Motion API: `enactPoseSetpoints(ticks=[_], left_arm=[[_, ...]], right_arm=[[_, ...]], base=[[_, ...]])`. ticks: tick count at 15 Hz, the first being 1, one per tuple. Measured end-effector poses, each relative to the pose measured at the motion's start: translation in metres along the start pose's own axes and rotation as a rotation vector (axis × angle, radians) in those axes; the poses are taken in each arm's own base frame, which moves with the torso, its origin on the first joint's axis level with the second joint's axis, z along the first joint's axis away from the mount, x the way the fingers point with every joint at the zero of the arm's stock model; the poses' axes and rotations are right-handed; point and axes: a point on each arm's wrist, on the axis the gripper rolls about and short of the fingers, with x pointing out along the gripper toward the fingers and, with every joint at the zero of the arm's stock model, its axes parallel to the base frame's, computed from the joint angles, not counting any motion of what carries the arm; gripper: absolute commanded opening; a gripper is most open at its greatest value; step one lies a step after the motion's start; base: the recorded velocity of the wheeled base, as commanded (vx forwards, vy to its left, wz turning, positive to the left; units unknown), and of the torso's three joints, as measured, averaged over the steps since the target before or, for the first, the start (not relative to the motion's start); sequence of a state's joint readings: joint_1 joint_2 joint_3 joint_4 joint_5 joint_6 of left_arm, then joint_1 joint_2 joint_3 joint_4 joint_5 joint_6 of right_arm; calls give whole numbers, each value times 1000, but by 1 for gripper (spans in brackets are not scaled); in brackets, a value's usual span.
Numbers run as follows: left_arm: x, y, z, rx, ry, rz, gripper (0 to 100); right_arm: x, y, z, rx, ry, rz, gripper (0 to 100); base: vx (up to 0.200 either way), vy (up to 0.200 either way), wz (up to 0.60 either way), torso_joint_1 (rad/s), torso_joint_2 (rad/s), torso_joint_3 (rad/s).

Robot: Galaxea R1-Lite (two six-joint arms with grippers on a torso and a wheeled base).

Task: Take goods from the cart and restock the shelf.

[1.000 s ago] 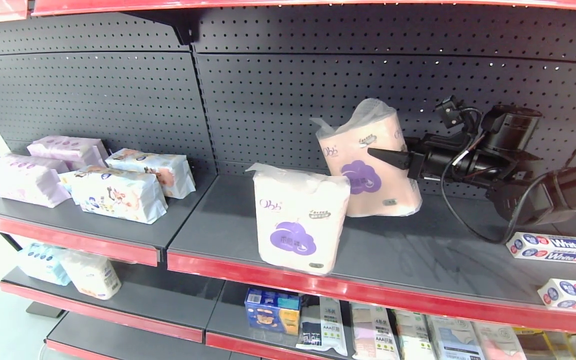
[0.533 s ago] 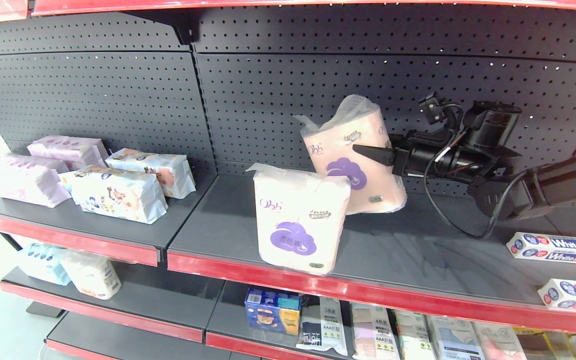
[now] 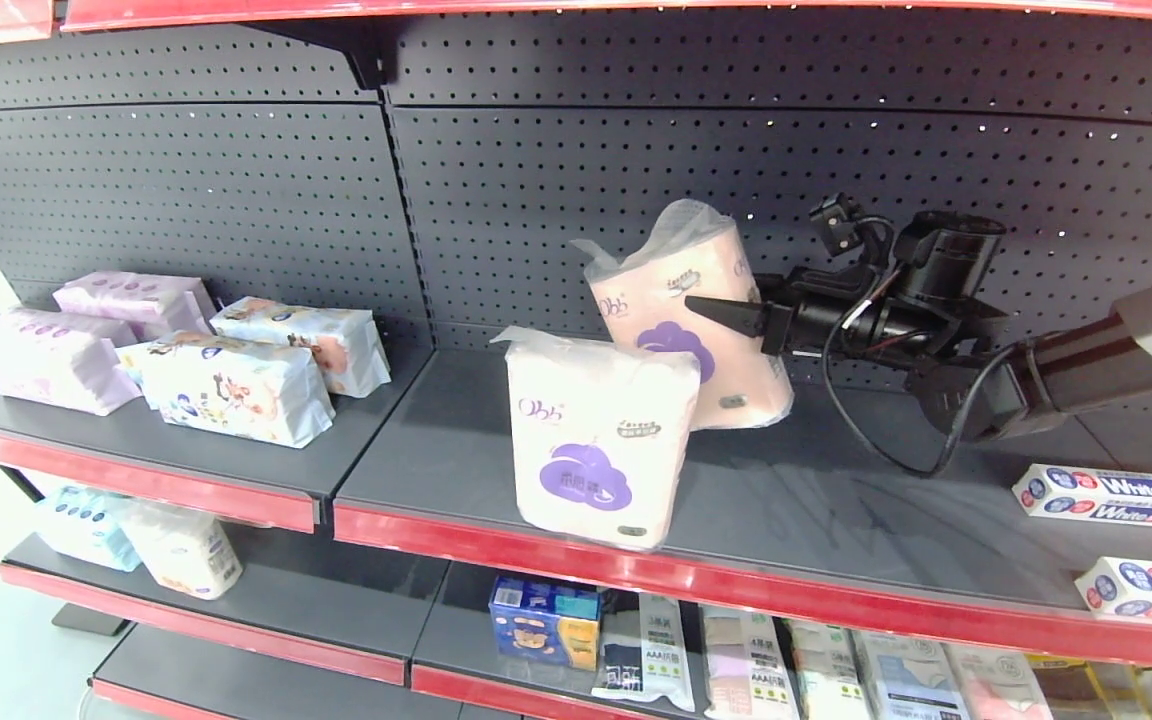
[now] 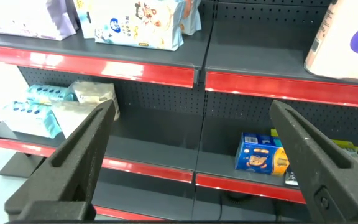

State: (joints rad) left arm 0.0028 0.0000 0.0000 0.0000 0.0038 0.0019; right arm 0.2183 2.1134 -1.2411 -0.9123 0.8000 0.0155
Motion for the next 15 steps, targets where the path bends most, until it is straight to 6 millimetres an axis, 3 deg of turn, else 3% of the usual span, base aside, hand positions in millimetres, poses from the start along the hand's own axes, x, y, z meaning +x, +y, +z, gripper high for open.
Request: enactPoseSetpoints(ticks=[15], left_arm=[[0, 0, 0, 0, 0, 0, 100]], right_arm=[[23, -8, -19, 11, 6, 25, 0]], base=[[0, 0, 0, 0, 0, 0]])
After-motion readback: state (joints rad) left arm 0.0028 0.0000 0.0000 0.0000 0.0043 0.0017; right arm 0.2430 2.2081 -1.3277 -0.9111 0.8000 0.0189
